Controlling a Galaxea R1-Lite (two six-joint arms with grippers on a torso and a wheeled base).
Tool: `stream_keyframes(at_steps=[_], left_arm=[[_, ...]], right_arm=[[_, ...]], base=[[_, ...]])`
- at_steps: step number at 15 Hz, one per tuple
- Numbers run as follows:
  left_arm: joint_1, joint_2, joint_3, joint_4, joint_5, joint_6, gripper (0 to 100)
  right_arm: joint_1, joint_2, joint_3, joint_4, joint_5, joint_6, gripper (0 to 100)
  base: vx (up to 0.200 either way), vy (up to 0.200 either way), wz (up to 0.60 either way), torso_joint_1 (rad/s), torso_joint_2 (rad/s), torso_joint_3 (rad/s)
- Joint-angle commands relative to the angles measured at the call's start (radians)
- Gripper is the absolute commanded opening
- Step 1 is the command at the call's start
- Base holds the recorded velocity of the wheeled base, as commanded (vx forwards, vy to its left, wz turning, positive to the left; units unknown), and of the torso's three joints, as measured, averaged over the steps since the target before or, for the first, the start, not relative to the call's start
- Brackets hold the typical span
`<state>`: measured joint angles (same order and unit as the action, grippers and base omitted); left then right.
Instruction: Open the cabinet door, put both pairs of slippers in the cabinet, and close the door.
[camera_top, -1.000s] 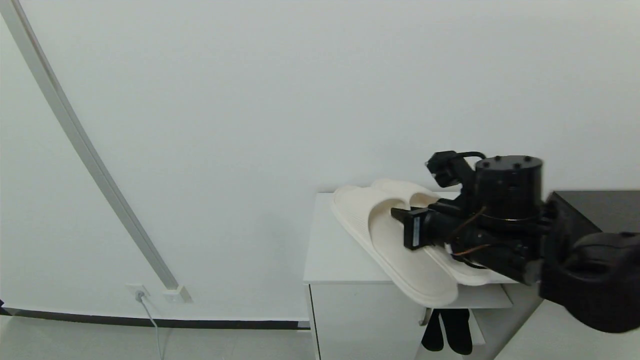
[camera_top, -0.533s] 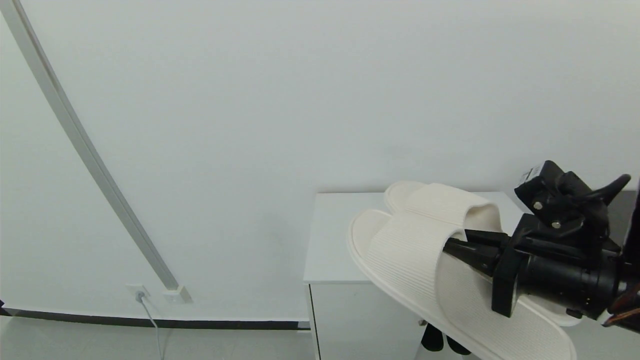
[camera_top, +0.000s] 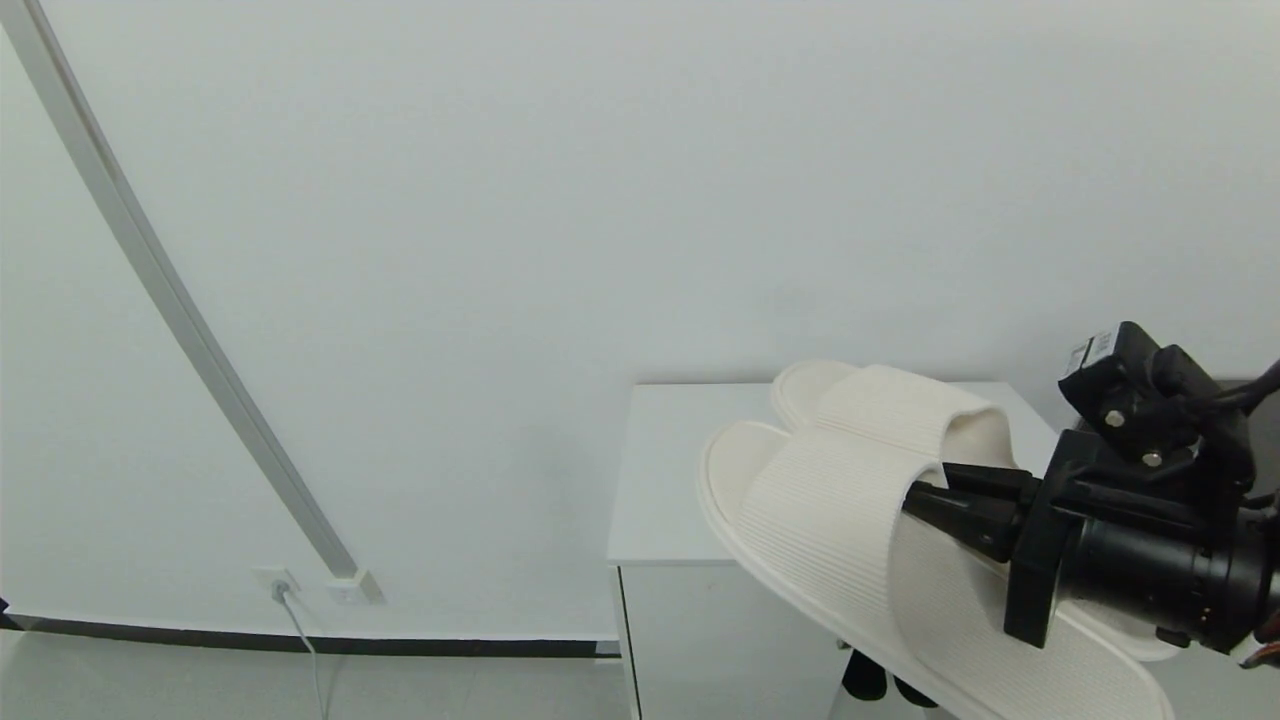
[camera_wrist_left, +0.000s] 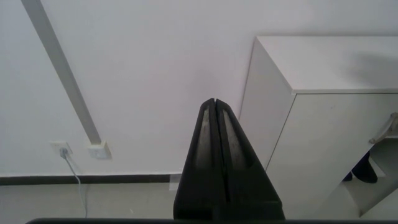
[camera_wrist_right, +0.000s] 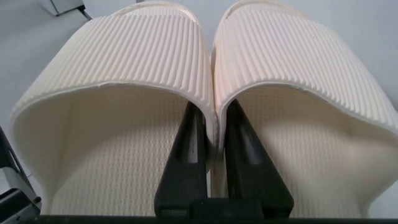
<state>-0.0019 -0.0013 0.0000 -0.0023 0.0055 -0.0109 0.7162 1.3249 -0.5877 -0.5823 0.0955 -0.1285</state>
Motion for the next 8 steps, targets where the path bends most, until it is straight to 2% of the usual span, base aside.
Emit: stream_keyframes(at_steps=[1, 5, 8], left_arm=[[0.000, 0.001, 0.000, -0.001, 0.001, -0.001, 0], [0.000, 0.001, 0.000, -0.001, 0.001, 0.000, 0], [0.000, 0.001, 0.000, -0.001, 0.001, 0.008, 0]], right_arm=[[0.003, 0.010, 0.006, 0.001, 0.000, 0.000, 0], [0.014, 0.023, 0.019, 0.001, 0.035, -0.002, 0], [0.019, 0.028, 0.034, 0.001, 0.053, -0.010, 0]], base=[[-0.200, 0.000, 0.00, 0.027, 0.02, -0.007], [-0.200, 0.000, 0.00, -0.004, 0.00, 0.008], [0.000, 0.000, 0.00, 0.000, 0.00, 0.000]])
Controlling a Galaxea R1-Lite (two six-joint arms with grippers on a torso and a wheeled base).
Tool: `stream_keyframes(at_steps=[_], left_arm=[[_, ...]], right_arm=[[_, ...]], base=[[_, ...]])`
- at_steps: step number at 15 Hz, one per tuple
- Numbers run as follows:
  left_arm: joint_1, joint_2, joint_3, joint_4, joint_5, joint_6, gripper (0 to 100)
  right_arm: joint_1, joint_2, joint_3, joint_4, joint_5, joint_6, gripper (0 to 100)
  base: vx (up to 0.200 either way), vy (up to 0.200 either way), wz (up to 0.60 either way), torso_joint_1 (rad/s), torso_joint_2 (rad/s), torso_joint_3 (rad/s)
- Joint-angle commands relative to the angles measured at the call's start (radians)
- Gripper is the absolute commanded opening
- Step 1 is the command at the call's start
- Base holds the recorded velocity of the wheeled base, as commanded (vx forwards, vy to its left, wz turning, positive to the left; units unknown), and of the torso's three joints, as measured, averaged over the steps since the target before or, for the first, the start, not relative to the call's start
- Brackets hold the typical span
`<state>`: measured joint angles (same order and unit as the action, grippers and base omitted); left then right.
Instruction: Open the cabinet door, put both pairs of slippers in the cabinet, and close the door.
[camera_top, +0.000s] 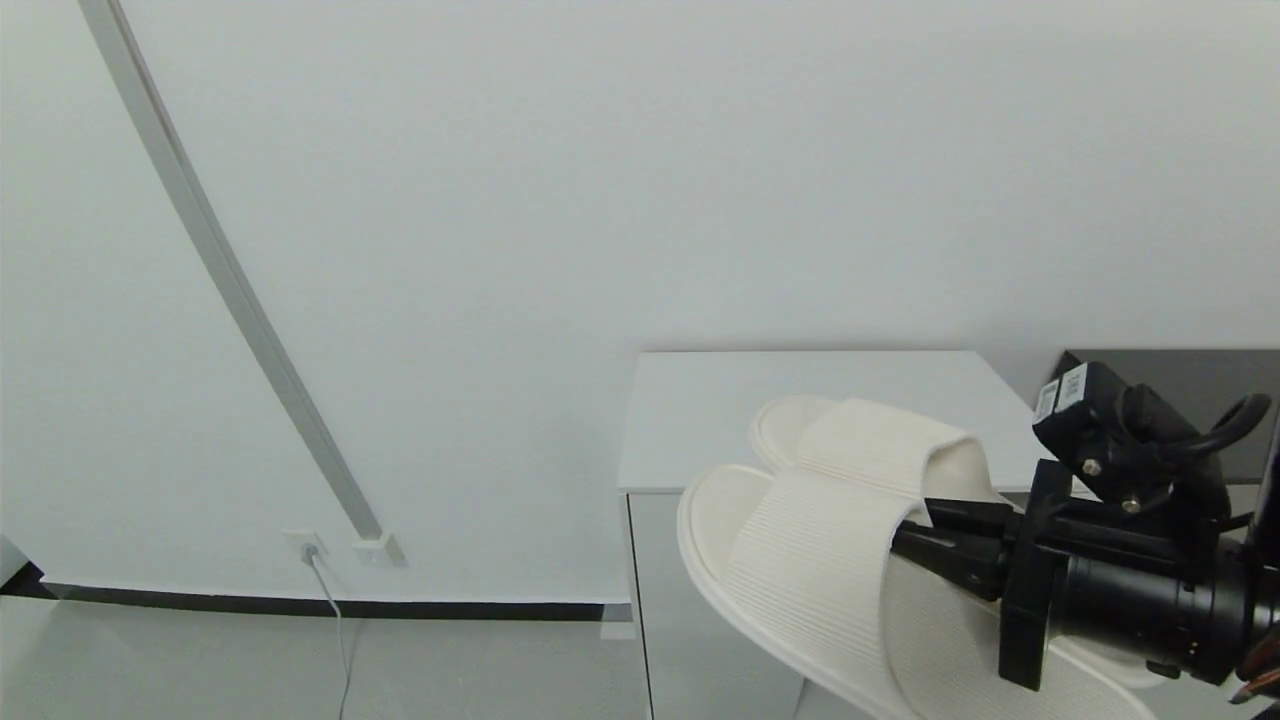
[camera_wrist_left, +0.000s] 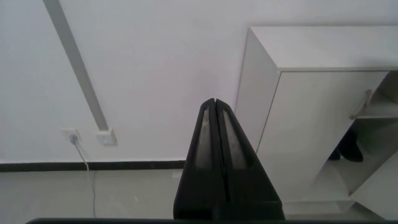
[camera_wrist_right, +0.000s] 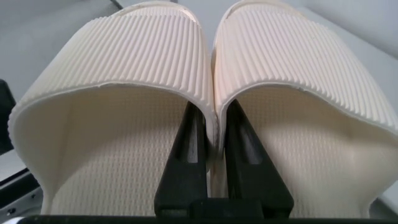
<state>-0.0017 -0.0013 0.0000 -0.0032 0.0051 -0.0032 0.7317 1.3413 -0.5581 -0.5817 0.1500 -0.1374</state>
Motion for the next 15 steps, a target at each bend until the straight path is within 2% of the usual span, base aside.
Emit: stream_keyframes(at_steps=[1, 10, 15], left_arm=[[0.000, 0.001, 0.000, 0.000, 0.001, -0.001, 0], [0.000, 0.001, 0.000, 0.000, 0.004, -0.001, 0], [0.000, 0.001, 0.000, 0.000, 0.004, -0.001, 0]], right_arm=[[0.006, 0.019, 0.007, 0.000, -0.001, -0.008, 0], [0.025, 0.032, 0.026, -0.001, -0.001, -0.011, 0], [0.026, 0.033, 0.027, -0.004, -0.001, -0.016, 0]], base=[[0.000, 0.000, 0.00, 0.000, 0.00, 0.000], [0.000, 0.000, 0.00, 0.000, 0.00, 0.000], [0.000, -0.200, 0.00, 0.000, 0.00, 0.003]])
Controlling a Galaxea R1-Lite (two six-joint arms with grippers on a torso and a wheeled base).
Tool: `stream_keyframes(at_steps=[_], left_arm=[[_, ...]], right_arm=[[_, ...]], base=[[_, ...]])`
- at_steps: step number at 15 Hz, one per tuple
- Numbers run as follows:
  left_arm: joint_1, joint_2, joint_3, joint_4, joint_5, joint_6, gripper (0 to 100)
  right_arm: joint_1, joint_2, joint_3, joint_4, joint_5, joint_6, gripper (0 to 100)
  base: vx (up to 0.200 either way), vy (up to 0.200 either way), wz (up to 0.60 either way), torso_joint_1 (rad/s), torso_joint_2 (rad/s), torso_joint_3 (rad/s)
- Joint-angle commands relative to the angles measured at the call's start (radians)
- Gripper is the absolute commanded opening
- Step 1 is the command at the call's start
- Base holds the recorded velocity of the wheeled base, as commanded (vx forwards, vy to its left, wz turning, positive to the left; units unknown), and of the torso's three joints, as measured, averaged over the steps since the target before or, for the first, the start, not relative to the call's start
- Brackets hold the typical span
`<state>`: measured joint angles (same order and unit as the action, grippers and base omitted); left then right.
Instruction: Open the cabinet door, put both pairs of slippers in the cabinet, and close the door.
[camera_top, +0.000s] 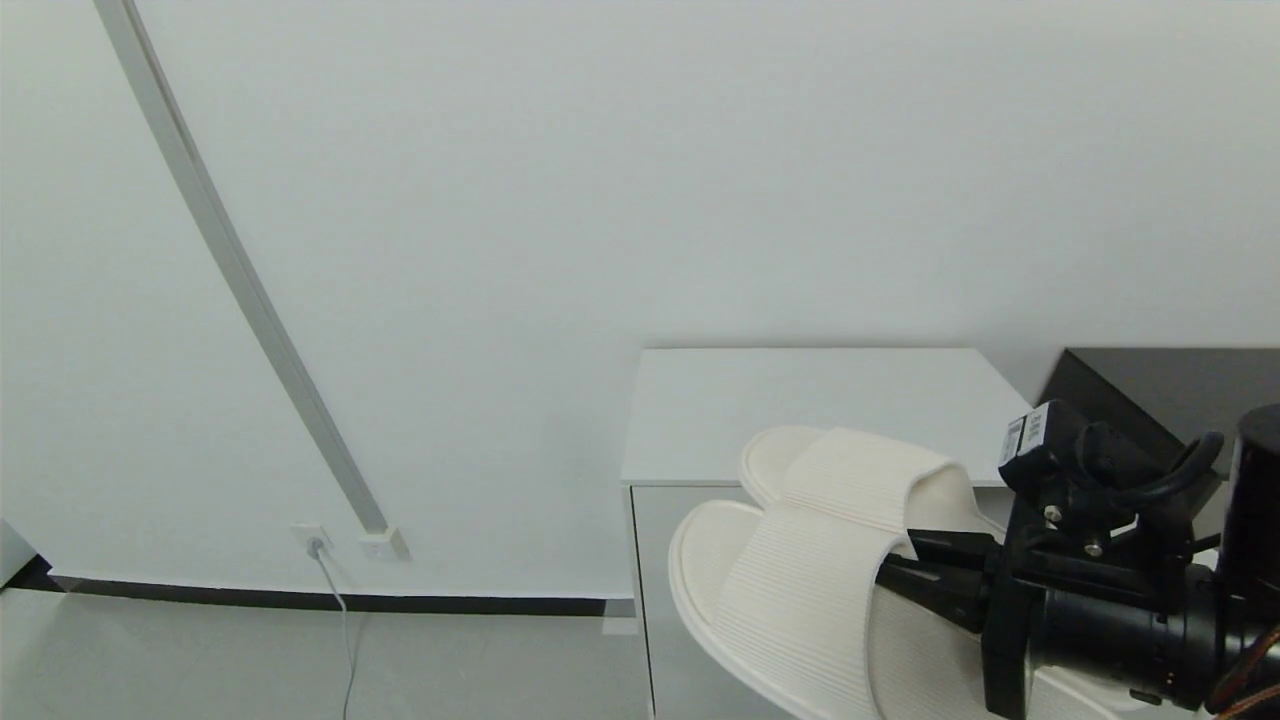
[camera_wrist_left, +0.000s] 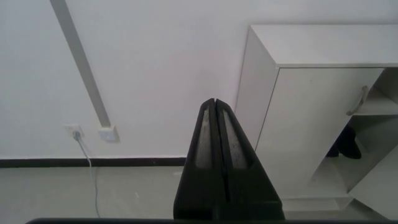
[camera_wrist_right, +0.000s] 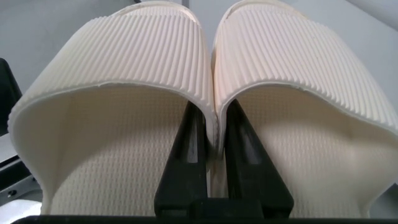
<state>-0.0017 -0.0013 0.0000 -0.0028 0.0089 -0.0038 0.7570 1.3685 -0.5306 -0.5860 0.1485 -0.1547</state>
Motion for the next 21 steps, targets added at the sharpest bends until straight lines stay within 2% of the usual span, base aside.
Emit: stream_keyframes(at_steps=[1, 14, 21], left_arm=[[0.000, 0.001, 0.000, 0.000, 0.000, -0.001, 0], [0.000, 0.001, 0.000, 0.000, 0.000, -0.001, 0], [0.000, 0.001, 0.000, 0.000, 0.000, -0.004, 0]], right_arm=[[0.001, 0.004, 0.001, 0.000, 0.002, 0.001, 0], [-0.001, 0.015, 0.020, -0.003, 0.037, 0.001, 0], [-0.001, 0.014, 0.029, -0.005, 0.042, -0.013, 0]], base=[[0.000, -0.200, 0.00, -0.002, 0.00, 0.002], [0.000, -0.200, 0.00, 0.003, 0.00, 0.005], [0.000, 0.000, 0.00, 0.000, 0.00, 0.000]])
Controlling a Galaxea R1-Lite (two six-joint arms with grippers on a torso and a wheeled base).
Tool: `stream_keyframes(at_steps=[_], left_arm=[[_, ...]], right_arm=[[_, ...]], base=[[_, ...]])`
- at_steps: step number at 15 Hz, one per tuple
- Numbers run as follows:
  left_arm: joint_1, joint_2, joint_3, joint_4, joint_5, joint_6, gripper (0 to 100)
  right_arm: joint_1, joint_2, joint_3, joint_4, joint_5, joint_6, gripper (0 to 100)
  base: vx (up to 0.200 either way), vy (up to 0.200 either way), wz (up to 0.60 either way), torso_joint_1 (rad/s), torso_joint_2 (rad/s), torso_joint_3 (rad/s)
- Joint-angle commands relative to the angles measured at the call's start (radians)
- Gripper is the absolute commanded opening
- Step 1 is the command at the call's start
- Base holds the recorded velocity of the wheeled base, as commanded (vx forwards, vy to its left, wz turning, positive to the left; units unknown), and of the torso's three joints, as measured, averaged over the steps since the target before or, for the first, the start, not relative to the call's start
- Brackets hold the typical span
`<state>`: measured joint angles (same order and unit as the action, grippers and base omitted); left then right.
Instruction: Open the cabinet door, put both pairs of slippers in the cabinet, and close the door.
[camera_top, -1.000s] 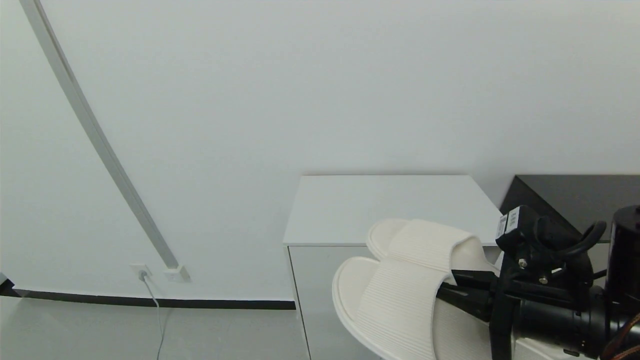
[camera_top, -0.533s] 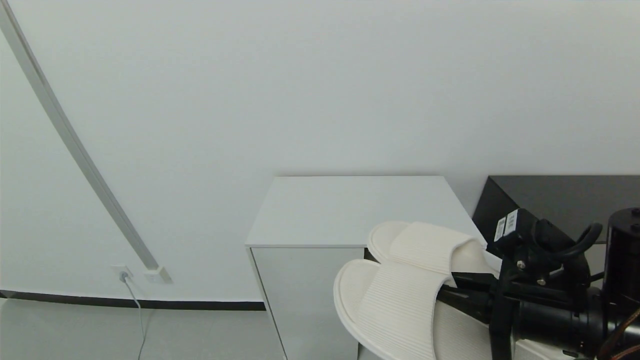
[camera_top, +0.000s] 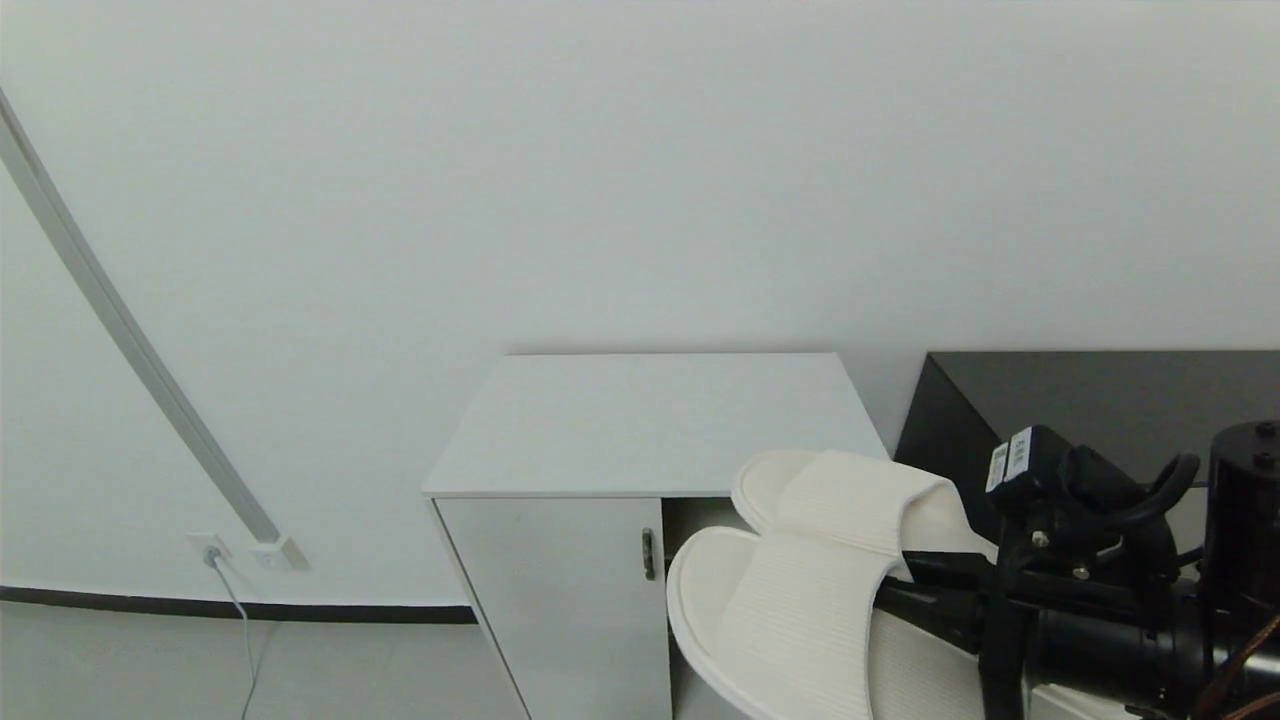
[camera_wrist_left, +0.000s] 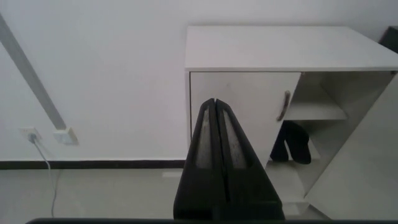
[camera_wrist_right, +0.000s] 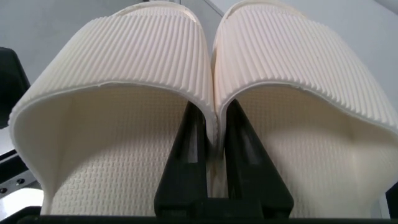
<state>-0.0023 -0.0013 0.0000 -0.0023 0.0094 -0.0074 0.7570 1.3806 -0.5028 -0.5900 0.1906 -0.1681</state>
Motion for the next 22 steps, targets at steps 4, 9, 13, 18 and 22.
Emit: stream_keyframes(at_steps=[4, 9, 13, 18, 22], left_arm=[[0.001, 0.001, 0.000, -0.001, 0.000, 0.000, 0], [0.001, 0.001, 0.000, -0.001, 0.000, 0.000, 0], [0.001, 0.001, 0.000, -0.001, 0.000, 0.000, 0], [0.001, 0.001, 0.000, -0.001, 0.000, 0.000, 0], [0.001, 0.001, 0.000, -0.001, 0.000, 0.000, 0]], right_arm=[[0.001, 0.001, 0.007, -0.001, 0.001, -0.011, 0], [0.001, 0.001, 0.012, -0.001, 0.003, -0.013, 0], [0.001, 0.000, 0.013, -0.001, 0.003, -0.014, 0], [0.002, 0.000, 0.018, -0.001, 0.003, -0.016, 0], [0.002, 0.000, 0.018, -0.001, 0.003, -0.027, 0]], base=[[0.000, 0.000, 0.00, 0.000, 0.00, 0.000], [0.000, 0.000, 0.00, 0.000, 0.00, 0.000], [0.000, 0.000, 0.00, 0.000, 0.00, 0.000], [0.000, 0.000, 0.00, -0.100, 0.23, 0.123], [0.000, 0.000, 0.00, -0.150, 0.34, 0.181]])
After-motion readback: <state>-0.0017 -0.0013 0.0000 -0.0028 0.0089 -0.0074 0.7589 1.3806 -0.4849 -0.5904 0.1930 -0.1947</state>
